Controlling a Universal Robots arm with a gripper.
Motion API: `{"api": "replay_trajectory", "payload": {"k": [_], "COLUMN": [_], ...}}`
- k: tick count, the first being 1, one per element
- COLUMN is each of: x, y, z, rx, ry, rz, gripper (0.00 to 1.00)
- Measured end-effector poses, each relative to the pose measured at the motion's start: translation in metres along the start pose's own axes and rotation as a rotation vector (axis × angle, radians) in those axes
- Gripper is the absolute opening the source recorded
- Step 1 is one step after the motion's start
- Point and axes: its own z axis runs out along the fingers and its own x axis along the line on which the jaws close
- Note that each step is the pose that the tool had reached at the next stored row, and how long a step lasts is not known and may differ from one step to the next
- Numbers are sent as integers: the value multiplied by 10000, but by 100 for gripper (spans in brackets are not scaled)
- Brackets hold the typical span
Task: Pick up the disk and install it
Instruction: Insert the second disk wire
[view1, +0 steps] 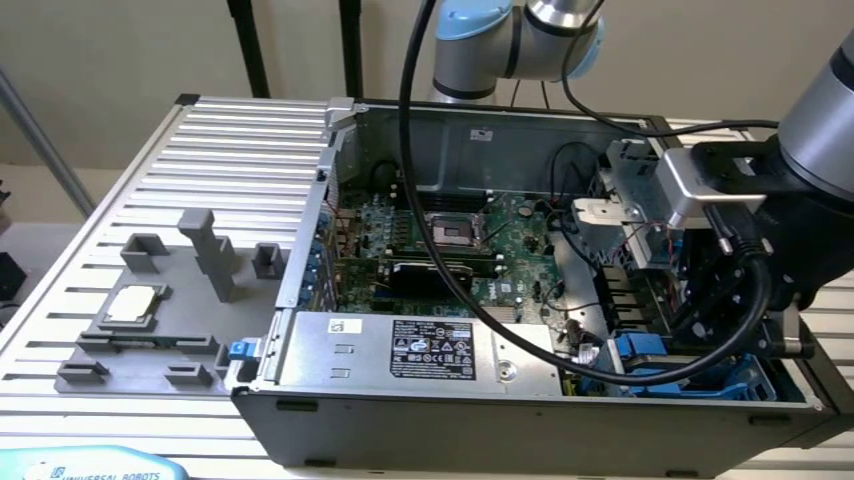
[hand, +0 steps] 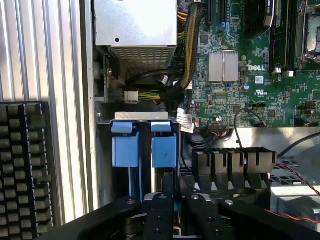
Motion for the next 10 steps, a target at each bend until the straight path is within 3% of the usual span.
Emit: {"api": "replay_trajectory", "payload": {"k": [10], "x": [5], "y": [1], "z": [46], "rx": [0], "ry": [6], "rz": [1], "gripper": [16]}}
